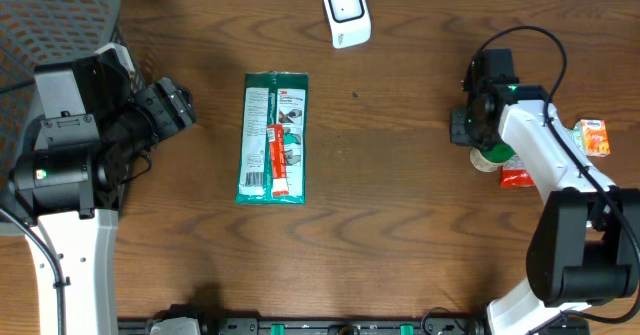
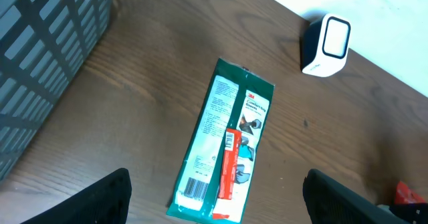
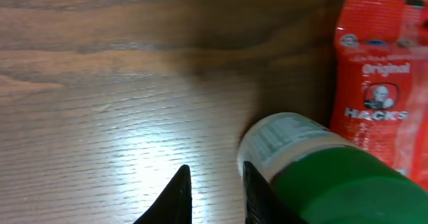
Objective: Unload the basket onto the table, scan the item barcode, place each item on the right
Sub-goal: 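Lower the jar beside the Hacks bag and open the right gripper, then move the right gripper left toward the red tube on the 3M package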
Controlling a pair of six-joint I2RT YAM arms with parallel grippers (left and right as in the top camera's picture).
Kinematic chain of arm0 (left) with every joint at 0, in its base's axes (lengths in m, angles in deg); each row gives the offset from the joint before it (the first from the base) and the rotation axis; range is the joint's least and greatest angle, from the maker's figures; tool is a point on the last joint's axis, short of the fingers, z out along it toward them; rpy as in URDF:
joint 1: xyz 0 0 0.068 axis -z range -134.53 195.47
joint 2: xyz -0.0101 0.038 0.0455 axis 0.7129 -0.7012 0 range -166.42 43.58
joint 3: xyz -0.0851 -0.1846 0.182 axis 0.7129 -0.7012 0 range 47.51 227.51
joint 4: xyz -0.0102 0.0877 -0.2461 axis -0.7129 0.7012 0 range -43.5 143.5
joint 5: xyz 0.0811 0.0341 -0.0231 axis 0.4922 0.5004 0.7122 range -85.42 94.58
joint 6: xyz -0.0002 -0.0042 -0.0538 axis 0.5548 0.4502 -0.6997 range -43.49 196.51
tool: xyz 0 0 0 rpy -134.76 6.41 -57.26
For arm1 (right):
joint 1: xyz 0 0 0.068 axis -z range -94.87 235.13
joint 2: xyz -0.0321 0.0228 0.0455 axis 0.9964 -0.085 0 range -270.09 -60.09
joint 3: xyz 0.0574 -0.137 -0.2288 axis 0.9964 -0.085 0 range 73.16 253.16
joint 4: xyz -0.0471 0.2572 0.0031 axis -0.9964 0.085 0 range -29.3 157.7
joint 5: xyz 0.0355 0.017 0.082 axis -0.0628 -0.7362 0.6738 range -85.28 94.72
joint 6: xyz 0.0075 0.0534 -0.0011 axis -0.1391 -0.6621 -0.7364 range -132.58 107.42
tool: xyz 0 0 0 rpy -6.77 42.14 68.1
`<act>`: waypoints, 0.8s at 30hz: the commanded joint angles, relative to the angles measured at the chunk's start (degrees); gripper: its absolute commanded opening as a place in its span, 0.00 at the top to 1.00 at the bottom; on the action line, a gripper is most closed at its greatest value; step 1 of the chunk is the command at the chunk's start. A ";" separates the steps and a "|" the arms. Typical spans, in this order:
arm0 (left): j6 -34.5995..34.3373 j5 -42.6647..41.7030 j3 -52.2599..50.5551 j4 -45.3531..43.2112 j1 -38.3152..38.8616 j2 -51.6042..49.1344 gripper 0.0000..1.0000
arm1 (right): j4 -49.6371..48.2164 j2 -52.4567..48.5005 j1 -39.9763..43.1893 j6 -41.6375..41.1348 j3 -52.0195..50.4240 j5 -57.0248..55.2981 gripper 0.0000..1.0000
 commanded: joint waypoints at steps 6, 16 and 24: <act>0.37 -0.24 0.24 0.00 -0.31 0.00 0.18 | 0.70 -0.44 0.96 1.46 -0.37 -0.33 0.78; 0.37 -0.24 0.24 0.00 -0.31 0.00 0.18 | 1.79 -0.44 0.96 2.40 -0.37 -3.72 0.71; 0.37 -0.24 0.24 0.00 -0.31 0.00 0.18 | 0.68 -0.44 0.94 1.84 -0.37 1.05 0.63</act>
